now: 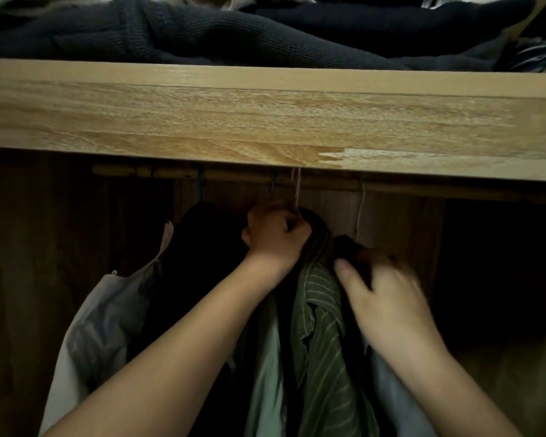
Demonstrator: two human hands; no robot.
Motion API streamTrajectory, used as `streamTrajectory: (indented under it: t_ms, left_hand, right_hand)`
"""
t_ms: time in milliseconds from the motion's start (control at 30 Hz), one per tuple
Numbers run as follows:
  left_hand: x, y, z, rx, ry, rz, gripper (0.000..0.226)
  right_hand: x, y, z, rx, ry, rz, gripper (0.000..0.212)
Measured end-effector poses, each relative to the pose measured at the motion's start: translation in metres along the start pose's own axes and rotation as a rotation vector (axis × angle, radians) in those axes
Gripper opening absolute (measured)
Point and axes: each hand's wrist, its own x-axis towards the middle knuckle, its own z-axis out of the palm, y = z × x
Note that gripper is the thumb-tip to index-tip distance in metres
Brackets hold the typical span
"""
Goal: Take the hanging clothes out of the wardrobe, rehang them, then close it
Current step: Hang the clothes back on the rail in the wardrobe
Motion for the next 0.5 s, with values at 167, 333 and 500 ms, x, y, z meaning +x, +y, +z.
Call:
streamTrajectory:
  t_ms: [167, 333, 500]
  left_hand:
    - [-0.001, 0.001, -0.002, 0.043, 0.004, 0.017, 0.051]
    - [0.003, -0.010, -0.008, 0.070, -0.015, 0.034, 0.039]
    - [0.007, -0.023, -0.013, 0.097, -0.006, 0.062, 0.022]
  right_hand:
    - [-0.013, -0.030, 0.023, 0.504, -0.372, -0.019, 0.024]
    - [-0.010, -0.043, 0.049, 0.492, -0.106, -0.052, 0.028]
    - [-0.014, -0.051, 0.067, 0.473, -0.042, -0.052, 0.032]
